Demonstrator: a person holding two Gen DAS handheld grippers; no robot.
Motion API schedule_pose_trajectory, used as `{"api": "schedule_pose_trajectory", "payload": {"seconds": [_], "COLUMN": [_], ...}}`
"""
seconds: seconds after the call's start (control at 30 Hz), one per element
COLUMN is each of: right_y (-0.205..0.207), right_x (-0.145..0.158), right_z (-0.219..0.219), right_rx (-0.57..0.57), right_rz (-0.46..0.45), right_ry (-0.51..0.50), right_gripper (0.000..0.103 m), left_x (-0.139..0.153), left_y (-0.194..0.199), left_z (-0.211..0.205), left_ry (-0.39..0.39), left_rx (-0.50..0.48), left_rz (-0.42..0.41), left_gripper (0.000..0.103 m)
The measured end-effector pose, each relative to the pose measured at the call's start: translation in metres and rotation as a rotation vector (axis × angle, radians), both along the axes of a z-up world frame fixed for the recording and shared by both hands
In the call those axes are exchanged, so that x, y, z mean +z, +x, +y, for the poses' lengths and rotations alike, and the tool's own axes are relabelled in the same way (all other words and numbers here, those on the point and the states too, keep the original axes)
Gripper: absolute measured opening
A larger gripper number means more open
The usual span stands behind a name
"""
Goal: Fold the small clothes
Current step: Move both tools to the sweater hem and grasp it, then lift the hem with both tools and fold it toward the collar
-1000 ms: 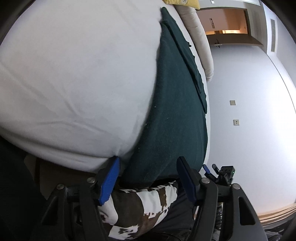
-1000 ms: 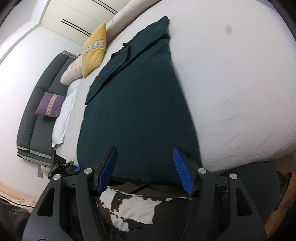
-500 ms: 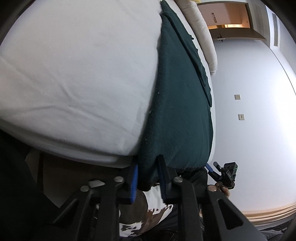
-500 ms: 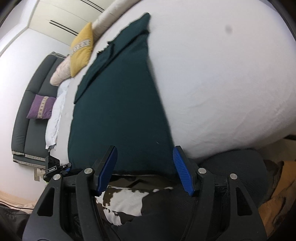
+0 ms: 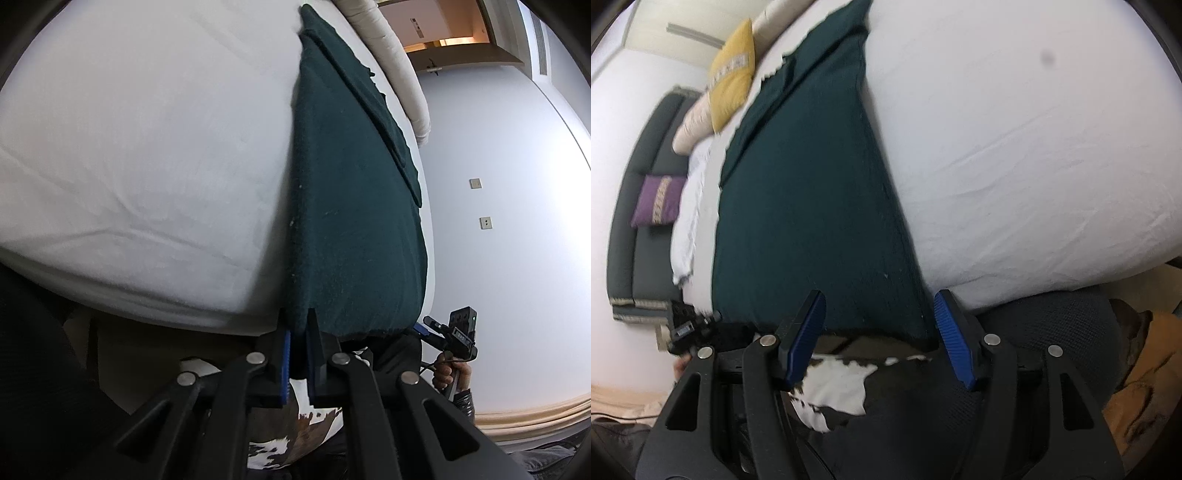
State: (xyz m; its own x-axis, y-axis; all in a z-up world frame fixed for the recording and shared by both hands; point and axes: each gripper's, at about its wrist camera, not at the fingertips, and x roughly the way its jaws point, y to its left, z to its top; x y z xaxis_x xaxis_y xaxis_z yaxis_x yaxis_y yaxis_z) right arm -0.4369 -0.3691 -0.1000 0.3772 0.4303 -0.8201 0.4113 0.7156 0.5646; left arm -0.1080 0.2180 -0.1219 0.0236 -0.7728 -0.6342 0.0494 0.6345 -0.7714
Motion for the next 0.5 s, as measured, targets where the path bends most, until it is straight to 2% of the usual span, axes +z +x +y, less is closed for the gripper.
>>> {"api": "schedule_pose_trajectory", "payload": {"seconds": [0.17,0.2,0.23,0.33,0.4,0.5], "right_y": [0.012,0.014,0.014,0.011,0.006,-0.003], "right_x": [-0.005,-0.006,-0.007,-0.011,-0.011,-0.007], "right_z": [0.011,0.012,0.013,0.009,0.006,0.005], "right_rx": [0.089,0.1,0.107,0.081,0.055,0.027], "right_rz": [0.08,0.089,0.093,0.099,0.081,0.034], "right_ry": [-0.033,-0.037,-0.032,-0.022,0.0,0.018], "right_gripper": [0.056,0.048,0.034,0.014,0.009,0.007], "left_x": [0.0,0.001,0.001,0.002,0.004,0.009], "left_y": [-0.002,-0.002,-0.003,-0.004,-0.005,-0.005], "left_z": [-0.002,-0.002,-0.003,-0.009,-0.011,-0.014], "left_ry": [0.006,0.007,0.007,0.015,0.018,0.017], "left_rx": [-0.001,0.0,-0.001,-0.006,-0.008,-0.009], "left_rz": [-0.003,-0.002,-0.001,-0.008,-0.015,-0.028], "left_gripper": [0.006,0.006,0.006,0.006,0.006,0.006]}}
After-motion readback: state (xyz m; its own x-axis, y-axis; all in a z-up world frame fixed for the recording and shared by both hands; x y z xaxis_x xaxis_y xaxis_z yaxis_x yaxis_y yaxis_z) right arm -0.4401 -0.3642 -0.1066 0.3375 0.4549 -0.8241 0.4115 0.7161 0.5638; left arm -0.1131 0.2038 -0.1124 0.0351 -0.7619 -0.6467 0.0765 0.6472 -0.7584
